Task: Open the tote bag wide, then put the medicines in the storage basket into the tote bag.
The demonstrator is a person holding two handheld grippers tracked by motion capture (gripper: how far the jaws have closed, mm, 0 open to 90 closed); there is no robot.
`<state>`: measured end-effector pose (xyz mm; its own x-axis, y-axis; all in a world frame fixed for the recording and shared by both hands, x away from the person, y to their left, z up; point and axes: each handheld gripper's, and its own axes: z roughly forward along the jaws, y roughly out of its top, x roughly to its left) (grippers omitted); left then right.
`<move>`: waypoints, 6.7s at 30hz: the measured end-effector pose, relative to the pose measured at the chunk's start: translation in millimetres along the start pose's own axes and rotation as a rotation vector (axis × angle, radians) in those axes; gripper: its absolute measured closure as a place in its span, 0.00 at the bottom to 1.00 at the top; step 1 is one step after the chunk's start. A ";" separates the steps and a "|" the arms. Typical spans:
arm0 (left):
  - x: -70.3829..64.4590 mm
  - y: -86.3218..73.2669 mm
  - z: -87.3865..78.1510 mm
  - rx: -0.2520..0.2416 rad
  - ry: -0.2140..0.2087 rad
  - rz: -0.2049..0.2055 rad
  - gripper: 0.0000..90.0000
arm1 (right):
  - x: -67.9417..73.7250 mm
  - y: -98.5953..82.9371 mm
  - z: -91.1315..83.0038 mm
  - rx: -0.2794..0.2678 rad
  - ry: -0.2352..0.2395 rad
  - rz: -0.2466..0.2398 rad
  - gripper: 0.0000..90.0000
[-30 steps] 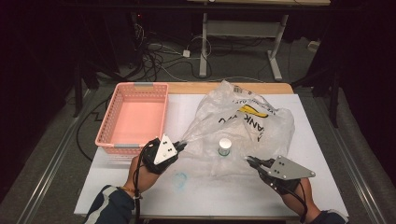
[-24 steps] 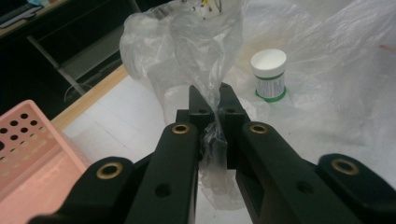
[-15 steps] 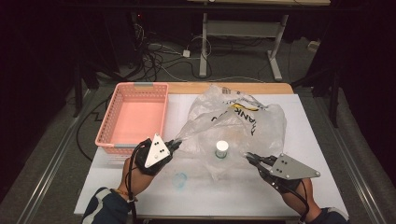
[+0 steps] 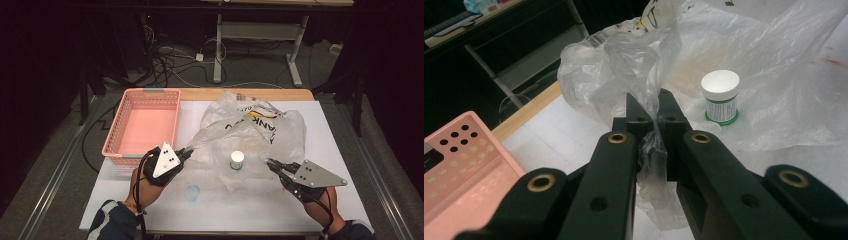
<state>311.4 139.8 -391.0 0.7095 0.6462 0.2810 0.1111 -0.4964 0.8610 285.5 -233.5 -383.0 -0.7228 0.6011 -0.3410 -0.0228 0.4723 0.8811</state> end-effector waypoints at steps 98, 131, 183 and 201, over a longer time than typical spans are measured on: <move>40.9 107.1 59.7 -0.394 0.329 -0.097 0.95 | -106.0 75.6 53.3 -0.309 -0.493 0.073 1.00; 107.6 135.2 55.5 -0.297 0.413 -0.166 0.78 | -176.9 97.8 56.8 -0.157 -0.622 0.068 1.00; 69.6 79.4 -55.0 -0.361 0.264 -0.073 0.26 | -135.2 109.7 -38.6 -0.311 -0.384 0.076 0.34; 57.2 42.5 -53.0 -0.248 0.139 -0.026 0.18 | -132.4 93.1 -44.3 -0.279 -0.368 0.103 0.35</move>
<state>319.9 186.4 -315.9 0.6047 0.7387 0.2978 -0.0575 -0.3325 0.9414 348.5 -297.7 -241.3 -0.4391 0.8481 -0.2965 -0.1848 0.2377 0.9536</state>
